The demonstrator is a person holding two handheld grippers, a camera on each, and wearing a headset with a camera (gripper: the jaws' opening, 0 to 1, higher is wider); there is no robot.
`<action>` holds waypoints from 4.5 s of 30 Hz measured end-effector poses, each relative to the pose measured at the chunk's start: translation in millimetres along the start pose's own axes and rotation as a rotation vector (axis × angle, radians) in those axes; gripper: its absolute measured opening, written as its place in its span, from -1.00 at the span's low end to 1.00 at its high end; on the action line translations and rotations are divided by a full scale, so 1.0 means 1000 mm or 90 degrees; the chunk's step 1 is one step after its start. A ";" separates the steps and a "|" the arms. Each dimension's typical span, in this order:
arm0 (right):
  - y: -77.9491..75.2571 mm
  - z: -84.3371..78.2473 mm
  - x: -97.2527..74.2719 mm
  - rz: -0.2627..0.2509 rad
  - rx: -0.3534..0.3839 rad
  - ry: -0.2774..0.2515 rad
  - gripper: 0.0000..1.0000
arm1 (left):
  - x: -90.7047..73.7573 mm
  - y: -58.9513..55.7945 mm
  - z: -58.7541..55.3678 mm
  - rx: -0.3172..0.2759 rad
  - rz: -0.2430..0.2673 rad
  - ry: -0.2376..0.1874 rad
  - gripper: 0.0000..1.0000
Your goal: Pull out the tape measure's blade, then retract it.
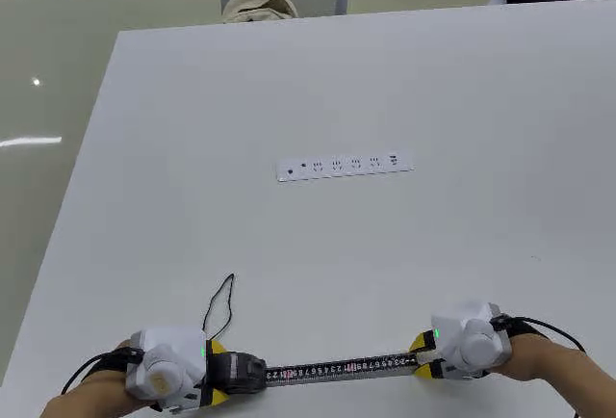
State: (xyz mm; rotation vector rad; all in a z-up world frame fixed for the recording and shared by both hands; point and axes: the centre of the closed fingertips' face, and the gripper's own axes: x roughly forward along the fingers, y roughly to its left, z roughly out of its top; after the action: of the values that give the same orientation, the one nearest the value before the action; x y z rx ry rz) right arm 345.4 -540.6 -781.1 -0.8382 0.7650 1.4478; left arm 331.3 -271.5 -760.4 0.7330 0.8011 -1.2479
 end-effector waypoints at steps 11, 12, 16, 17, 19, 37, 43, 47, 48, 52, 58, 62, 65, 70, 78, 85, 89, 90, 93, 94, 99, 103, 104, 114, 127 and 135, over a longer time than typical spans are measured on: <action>-0.002 0.001 0.002 -0.001 0.005 0.008 -0.43 | -0.007 0.005 0.001 -0.011 0.011 -0.011 -0.27; -0.001 0.000 0.001 -0.001 0.006 0.010 -0.41 | -0.008 0.005 0.001 -0.014 0.012 -0.011 -0.27; 0.001 -0.003 0.000 -0.005 0.015 0.014 -0.31 | -0.010 0.005 0.000 -0.023 0.020 -0.010 -0.23; 0.002 -0.004 -0.001 -0.006 0.019 0.014 -0.30 | -0.011 0.005 0.000 -0.025 0.021 -0.011 -0.21; 0.002 -0.006 -0.002 -0.013 0.023 0.015 -0.28 | -0.012 0.005 0.000 -0.033 0.026 -0.016 -0.20; 0.013 0.005 -0.032 -0.072 0.111 -0.035 0.09 | -0.035 -0.008 0.002 -0.166 0.067 -0.086 0.01; 0.017 0.006 -0.042 -0.103 0.152 -0.060 0.16 | -0.040 -0.019 -0.002 -0.199 0.083 -0.085 0.13; 0.024 0.005 -0.049 -0.124 0.177 -0.075 0.23 | -0.042 -0.027 -0.004 -0.215 0.098 -0.082 0.20; 0.025 0.004 -0.051 -0.130 0.185 -0.078 0.24 | -0.043 -0.028 -0.004 -0.220 0.103 -0.084 0.22; 0.027 0.004 -0.061 -0.166 0.220 -0.102 0.28 | -0.050 -0.030 -0.002 -0.242 0.131 -0.095 0.26; 0.034 0.006 -0.072 -0.205 0.255 -0.122 0.36 | -0.058 -0.037 0.002 -0.272 0.169 -0.111 0.35; 0.040 0.011 -0.077 -0.226 0.280 -0.134 0.44 | -0.062 -0.044 0.007 -0.312 0.197 -0.135 0.44; 0.042 0.015 -0.081 -0.247 0.295 -0.141 0.47 | -0.064 -0.050 0.009 -0.322 0.215 -0.139 0.51; 0.051 0.019 -0.084 -0.264 0.311 -0.145 0.58 | -0.069 -0.054 0.012 -0.353 0.251 -0.148 0.58; 0.061 0.027 -0.090 -0.295 0.341 -0.156 0.69 | -0.074 -0.063 0.021 -0.389 0.281 -0.169 0.64; 0.066 0.034 -0.092 -0.319 0.375 -0.166 0.80 | -0.080 -0.067 0.027 -0.442 0.310 -0.192 0.77; 0.068 0.038 -0.094 -0.334 0.394 -0.177 0.84 | -0.087 -0.067 0.030 -0.459 0.343 -0.205 0.83; 0.069 0.038 -0.095 -0.341 0.399 -0.175 0.85 | -0.087 -0.067 0.030 -0.459 0.349 -0.204 0.84; 0.071 0.045 -0.095 -0.346 0.404 -0.184 0.87 | -0.088 -0.069 0.032 -0.464 0.356 -0.204 0.88; 0.071 0.047 -0.095 -0.347 0.405 -0.187 0.88 | -0.088 -0.071 0.033 -0.463 0.358 -0.203 0.89; 0.073 0.058 -0.094 -0.355 0.411 -0.197 0.89 | -0.086 -0.074 0.037 -0.479 0.370 -0.208 0.93; 0.074 0.063 -0.094 -0.362 0.419 -0.202 0.91 | -0.088 -0.074 0.039 -0.488 0.385 -0.208 0.97; 0.075 0.064 -0.093 -0.361 0.422 -0.204 0.91 | -0.089 -0.075 0.038 -0.489 0.389 -0.205 0.97; 0.076 0.072 -0.085 -0.363 0.438 -0.214 0.92 | -0.094 -0.076 0.035 -0.514 0.425 -0.204 0.98; 0.077 0.075 -0.085 -0.362 0.437 -0.215 0.92 | -0.098 -0.075 0.038 -0.529 0.449 -0.206 0.98; 0.078 0.075 -0.084 -0.359 0.437 -0.217 0.92 | -0.097 -0.074 0.035 -0.540 0.460 -0.197 0.98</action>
State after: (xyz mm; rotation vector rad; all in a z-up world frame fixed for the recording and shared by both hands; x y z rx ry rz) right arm 263.7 -523.9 -672.1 -0.2268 0.6310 0.7126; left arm 249.8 -263.1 -663.6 0.0869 0.6342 -0.2830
